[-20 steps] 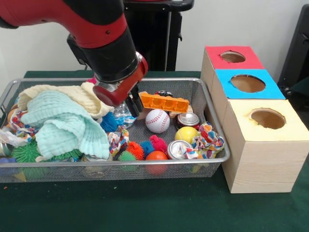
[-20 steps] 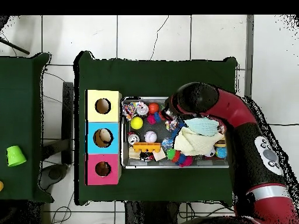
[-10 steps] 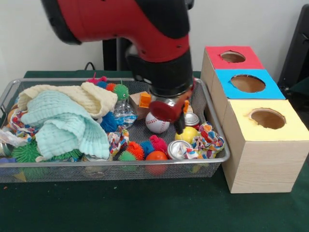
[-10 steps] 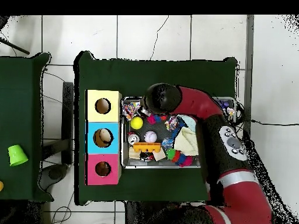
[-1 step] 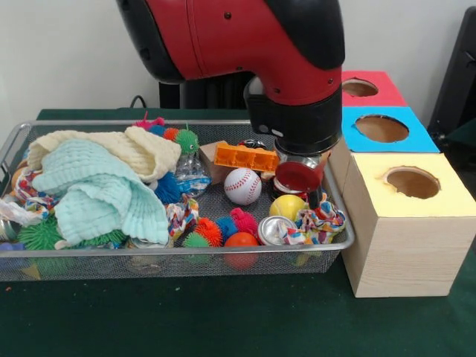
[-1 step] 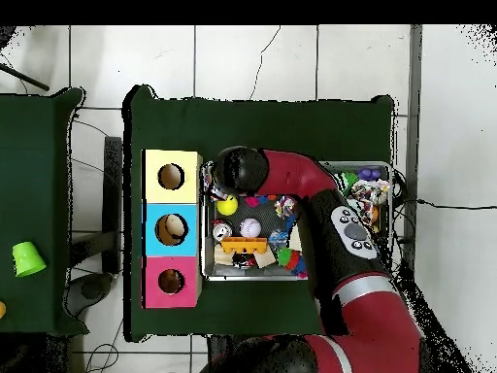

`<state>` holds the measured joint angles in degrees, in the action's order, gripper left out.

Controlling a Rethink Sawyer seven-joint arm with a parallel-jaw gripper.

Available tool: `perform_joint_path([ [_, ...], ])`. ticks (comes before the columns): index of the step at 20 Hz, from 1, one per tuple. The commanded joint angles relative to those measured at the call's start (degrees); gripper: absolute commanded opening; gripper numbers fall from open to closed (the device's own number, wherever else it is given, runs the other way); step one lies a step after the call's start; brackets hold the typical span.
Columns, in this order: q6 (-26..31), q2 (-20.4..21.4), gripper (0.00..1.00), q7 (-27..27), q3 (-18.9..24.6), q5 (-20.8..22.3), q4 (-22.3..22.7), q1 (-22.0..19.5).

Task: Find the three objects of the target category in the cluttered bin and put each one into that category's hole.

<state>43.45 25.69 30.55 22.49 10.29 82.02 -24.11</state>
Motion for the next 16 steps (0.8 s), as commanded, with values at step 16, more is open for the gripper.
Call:
perform_joint_path([
  [16, -9.1, -5.2, 0.0, 12.8, -4.2, 2.2, 5.4, -2.7],
])
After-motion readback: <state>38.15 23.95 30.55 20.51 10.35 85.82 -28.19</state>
